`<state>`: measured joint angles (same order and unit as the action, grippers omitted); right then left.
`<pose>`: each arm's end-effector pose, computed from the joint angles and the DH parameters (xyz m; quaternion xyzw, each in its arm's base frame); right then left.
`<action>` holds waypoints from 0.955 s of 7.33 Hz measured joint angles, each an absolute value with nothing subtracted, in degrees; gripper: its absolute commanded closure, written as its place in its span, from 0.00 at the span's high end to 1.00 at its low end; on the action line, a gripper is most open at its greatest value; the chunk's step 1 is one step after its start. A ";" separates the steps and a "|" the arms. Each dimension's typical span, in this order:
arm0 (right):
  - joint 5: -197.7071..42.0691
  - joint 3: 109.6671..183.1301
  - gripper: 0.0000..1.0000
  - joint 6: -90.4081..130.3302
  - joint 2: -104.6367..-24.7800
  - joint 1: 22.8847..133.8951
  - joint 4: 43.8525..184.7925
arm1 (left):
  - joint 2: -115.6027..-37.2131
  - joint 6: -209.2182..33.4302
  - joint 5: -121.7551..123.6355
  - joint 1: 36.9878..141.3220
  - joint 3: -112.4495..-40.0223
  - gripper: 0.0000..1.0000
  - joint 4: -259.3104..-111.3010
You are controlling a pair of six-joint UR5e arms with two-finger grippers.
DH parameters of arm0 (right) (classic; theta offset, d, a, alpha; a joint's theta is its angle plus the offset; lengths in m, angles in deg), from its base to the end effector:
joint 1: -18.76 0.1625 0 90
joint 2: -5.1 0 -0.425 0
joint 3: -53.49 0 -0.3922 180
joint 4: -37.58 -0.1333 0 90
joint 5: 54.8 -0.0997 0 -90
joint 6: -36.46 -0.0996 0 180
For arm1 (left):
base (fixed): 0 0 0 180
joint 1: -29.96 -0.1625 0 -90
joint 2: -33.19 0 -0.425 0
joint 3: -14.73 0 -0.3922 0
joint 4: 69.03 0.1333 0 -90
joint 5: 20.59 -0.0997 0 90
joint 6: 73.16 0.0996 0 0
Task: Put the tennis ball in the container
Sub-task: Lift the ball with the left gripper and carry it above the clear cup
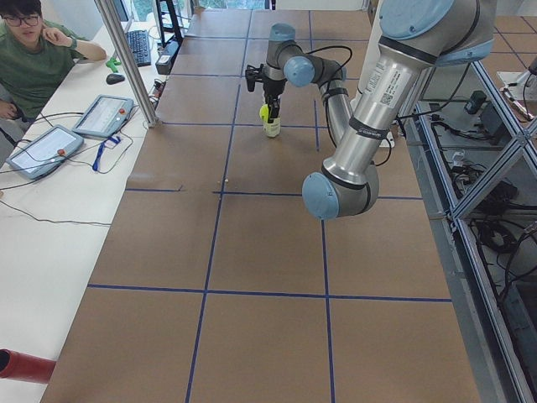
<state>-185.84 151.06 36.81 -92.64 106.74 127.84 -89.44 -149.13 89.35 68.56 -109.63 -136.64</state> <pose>0.0526 -0.4362 0.6607 -0.0086 -0.3504 -0.0181 0.9364 0.3438 -0.4016 0.1561 0.0221 0.4060 -0.1297 0.9044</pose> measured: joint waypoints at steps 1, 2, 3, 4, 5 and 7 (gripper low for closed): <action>-185.84 151.07 1.00 36.81 -92.64 106.74 127.84 | -93.60 -150.69 90.37 68.52 -108.74 0.18 -133.94; -185.84 151.07 1.00 36.81 -92.63 106.74 127.84 | -97.42 -153.02 90.85 68.35 -106.50 0.18 -132.84; -185.84 151.07 1.00 36.81 -92.65 106.74 127.84 | -101.28 -155.12 91.05 67.95 -103.07 0.19 -132.46; -185.84 151.06 1.00 36.81 -92.69 106.74 127.84 | -104.82 -156.48 91.17 67.36 -99.11 0.19 -132.40; -185.84 151.06 1.00 36.81 -92.71 106.74 127.84 | -107.30 -157.38 91.22 66.51 -95.59 0.20 -132.54; -185.84 151.11 1.00 36.81 -92.67 106.74 127.84 | -109.12 -158.48 91.15 64.66 -91.85 0.20 -133.31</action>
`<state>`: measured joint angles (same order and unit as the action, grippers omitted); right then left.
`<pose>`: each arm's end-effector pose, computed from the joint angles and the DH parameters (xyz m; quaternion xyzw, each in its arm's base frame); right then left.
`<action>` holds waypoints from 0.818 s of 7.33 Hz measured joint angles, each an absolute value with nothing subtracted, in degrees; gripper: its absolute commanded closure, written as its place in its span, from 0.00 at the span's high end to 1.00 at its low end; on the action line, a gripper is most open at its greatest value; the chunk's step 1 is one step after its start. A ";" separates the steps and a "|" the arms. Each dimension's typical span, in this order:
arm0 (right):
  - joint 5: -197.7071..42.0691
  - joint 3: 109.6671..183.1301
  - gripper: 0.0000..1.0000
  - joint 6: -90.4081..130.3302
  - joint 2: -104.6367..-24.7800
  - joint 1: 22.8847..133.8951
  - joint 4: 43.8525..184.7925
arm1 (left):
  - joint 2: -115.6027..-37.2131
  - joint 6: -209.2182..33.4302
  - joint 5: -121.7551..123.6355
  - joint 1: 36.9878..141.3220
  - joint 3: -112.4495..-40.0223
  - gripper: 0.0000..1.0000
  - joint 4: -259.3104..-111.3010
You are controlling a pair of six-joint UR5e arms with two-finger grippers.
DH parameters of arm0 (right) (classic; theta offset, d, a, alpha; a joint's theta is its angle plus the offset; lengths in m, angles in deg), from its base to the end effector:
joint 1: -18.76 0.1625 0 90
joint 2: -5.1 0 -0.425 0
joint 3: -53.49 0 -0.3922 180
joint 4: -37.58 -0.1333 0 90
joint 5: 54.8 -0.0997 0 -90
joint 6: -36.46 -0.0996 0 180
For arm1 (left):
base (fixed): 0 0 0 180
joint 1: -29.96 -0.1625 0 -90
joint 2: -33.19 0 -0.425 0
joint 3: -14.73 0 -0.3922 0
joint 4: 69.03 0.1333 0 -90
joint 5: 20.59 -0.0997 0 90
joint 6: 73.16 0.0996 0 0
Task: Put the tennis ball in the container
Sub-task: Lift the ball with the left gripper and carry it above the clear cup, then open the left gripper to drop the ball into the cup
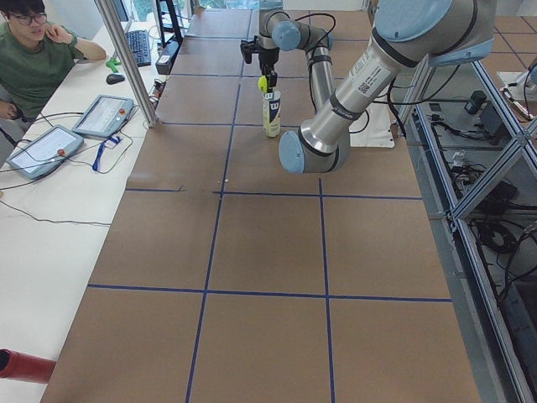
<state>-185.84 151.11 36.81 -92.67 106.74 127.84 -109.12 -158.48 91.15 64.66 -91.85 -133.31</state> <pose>0.0526 -0.4360 0.6605 -0.0085 -0.3504 -0.0181 0.9364 0.4496 -0.4286 0.0557 -0.0434 0.3992 -0.1695 0.9000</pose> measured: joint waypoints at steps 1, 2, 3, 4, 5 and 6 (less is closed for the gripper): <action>-185.84 151.09 1.00 36.82 -92.65 106.74 127.84 | -109.29 -158.59 91.13 64.18 -91.08 0.28 -133.74; -185.84 151.07 1.00 36.82 -92.66 106.74 127.84 | -109.33 -158.60 91.12 63.98 -90.71 0.70 -134.05; -185.84 151.06 1.00 36.82 -92.69 106.74 127.84 | -109.36 -158.60 91.12 63.95 -90.58 1.00 -134.20; -185.84 151.05 1.00 36.81 -92.69 106.74 127.84 | -109.35 -158.57 91.12 63.94 -90.58 1.00 -134.25; -185.84 151.05 1.00 36.81 -92.69 106.74 127.84 | -109.34 -158.54 91.12 63.92 -90.64 1.00 -134.26; -185.84 151.06 1.00 36.81 -92.68 106.74 127.84 | -109.35 -158.52 91.12 63.90 -90.77 1.00 -134.27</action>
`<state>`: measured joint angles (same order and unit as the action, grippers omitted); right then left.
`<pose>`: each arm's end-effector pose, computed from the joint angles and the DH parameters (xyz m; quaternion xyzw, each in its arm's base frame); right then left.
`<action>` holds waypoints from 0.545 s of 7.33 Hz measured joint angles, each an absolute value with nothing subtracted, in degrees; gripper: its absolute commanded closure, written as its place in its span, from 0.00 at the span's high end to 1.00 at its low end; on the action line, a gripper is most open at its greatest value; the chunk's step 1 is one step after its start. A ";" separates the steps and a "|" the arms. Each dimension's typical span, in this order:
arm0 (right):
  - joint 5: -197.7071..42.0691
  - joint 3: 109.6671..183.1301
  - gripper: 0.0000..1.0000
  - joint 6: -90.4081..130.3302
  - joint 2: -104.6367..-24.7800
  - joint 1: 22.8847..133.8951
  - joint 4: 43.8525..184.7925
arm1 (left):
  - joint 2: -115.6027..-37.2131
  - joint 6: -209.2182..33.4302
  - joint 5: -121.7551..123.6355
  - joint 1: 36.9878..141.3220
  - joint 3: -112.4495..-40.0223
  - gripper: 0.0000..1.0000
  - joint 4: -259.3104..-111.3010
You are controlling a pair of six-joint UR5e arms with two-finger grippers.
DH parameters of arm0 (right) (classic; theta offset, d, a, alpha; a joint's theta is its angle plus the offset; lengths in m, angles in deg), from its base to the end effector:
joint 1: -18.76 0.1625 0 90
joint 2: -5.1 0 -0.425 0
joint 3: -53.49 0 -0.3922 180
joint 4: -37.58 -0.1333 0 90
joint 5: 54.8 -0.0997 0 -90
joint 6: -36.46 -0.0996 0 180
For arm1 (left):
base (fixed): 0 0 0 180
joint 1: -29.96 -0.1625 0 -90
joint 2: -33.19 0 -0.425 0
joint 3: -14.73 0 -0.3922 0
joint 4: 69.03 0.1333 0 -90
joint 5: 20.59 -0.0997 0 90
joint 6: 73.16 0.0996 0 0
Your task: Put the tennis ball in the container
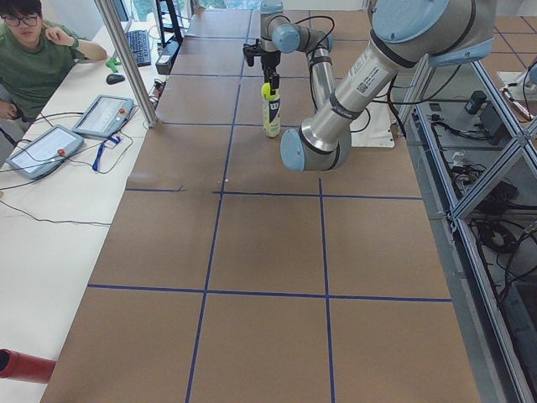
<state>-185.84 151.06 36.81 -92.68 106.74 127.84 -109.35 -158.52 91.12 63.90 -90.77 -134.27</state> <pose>0.0526 -0.4359 0.6610 -0.0089 -0.3504 -0.0179 0.9364 0.4605 -0.4262 0.0563 -0.0456 0.3997 -0.1637 0.9008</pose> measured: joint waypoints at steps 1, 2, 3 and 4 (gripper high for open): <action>-185.84 151.07 1.00 36.81 -92.68 106.74 127.85 | -109.29 -158.42 91.12 63.90 -91.03 1.00 -134.28; -185.84 151.07 1.00 36.81 -92.69 106.74 127.87 | -109.04 -158.08 91.11 63.99 -91.51 1.00 -134.28; -185.84 151.07 1.00 36.81 -92.71 106.74 127.86 | -108.33 -156.76 91.12 64.14 -92.50 1.00 -134.39; -185.84 151.06 1.00 36.81 -92.72 106.74 127.85 | -106.61 -153.79 91.12 64.54 -94.24 1.00 -134.71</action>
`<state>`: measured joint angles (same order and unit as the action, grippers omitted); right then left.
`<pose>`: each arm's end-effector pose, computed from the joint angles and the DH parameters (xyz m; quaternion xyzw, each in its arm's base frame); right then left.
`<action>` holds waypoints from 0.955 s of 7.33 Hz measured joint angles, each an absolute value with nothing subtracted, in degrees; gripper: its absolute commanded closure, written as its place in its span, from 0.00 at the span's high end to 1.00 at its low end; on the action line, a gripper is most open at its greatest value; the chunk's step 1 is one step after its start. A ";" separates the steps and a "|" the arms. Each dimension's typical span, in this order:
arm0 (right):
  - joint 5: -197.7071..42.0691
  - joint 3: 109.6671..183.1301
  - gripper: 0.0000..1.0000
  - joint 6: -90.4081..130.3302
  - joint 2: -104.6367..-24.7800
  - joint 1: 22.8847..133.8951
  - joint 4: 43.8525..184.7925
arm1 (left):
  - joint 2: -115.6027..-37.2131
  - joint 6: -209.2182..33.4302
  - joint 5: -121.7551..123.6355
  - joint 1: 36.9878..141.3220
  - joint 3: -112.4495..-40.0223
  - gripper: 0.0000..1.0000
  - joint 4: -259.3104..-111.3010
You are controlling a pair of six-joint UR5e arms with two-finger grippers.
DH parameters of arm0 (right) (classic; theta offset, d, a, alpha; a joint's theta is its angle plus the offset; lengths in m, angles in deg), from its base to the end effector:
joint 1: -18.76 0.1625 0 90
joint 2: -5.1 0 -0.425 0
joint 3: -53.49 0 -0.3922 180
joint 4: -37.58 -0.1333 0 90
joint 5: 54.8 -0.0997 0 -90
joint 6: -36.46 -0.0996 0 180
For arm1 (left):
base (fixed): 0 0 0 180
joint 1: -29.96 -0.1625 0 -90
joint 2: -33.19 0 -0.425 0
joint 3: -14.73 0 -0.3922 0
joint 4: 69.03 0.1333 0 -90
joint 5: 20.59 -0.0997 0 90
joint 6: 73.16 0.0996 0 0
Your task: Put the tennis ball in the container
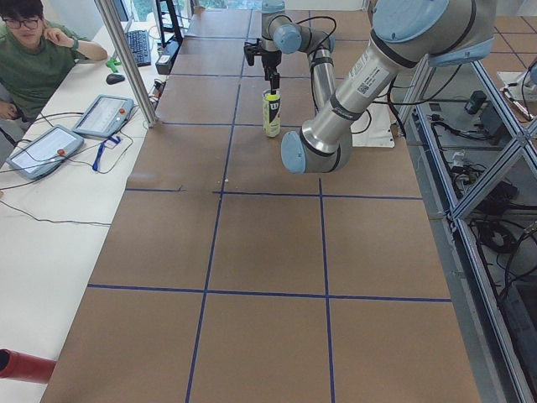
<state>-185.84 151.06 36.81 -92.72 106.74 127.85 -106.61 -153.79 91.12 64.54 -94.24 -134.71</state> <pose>0.0526 -0.4355 0.6613 -0.0094 -0.3504 -0.0178 0.9364 0.4414 -0.4214 0.0675 -0.0227 0.4097 -0.1289 0.9028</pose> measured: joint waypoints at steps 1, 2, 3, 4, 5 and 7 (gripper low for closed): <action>-185.84 151.05 1.00 36.81 -92.72 106.74 127.84 | -103.95 -149.66 91.15 65.92 -96.16 1.00 -135.61; -185.84 151.05 1.00 36.81 -92.71 106.74 127.84 | -100.43 -144.52 91.25 68.80 -97.63 1.00 -137.60; -185.84 151.05 1.00 36.81 -92.69 106.74 127.84 | -96.22 -138.59 91.88 72.16 -98.48 1.00 -140.24; -185.84 151.05 1.00 36.81 -92.70 106.74 127.84 | -91.01 -130.96 93.74 76.23 -98.69 1.00 -143.65; -185.84 151.05 1.00 36.81 -92.70 106.74 127.84 | -85.54 -122.56 96.01 80.87 -98.48 1.00 -147.37; -185.84 151.05 1.00 36.81 -92.70 106.74 127.84 | -76.79 -104.76 99.95 90.85 -96.12 1.00 -151.88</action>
<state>-185.84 151.05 36.81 -92.70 106.74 127.84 -76.79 -104.76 99.95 90.85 -96.12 -151.88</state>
